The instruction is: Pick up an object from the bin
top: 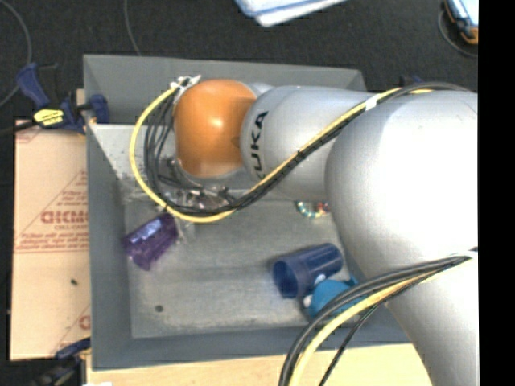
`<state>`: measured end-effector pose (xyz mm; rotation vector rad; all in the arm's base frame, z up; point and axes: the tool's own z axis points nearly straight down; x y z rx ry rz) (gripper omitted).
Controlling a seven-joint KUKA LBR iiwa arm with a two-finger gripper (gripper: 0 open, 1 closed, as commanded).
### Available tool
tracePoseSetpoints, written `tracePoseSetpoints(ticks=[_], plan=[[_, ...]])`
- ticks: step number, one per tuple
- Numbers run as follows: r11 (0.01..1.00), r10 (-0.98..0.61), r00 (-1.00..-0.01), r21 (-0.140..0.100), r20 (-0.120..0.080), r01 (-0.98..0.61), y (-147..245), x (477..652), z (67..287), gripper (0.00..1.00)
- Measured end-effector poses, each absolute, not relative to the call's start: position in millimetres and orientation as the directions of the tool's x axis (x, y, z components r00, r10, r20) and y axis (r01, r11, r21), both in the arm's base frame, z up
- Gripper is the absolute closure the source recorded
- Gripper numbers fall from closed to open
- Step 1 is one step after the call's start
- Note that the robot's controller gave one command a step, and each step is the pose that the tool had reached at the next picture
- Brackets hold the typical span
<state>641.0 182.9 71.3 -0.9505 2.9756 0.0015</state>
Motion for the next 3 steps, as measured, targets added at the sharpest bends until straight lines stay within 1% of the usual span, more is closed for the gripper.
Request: tracePoseSetpoints(ticks=[1, 2, 3], plan=[[0.808, -0.589, -0.808, -0.005, -0.017, -0.589, 183, 624.7, 163, 1.0], [0.806, -0.592, -0.805, -0.007, -0.026, -0.592, 181, 630.8, 152, 1.0], [0.81, -0.587, -0.809, -0.005, -0.018, -0.587, 186, 626.2, 217, 1.0]])
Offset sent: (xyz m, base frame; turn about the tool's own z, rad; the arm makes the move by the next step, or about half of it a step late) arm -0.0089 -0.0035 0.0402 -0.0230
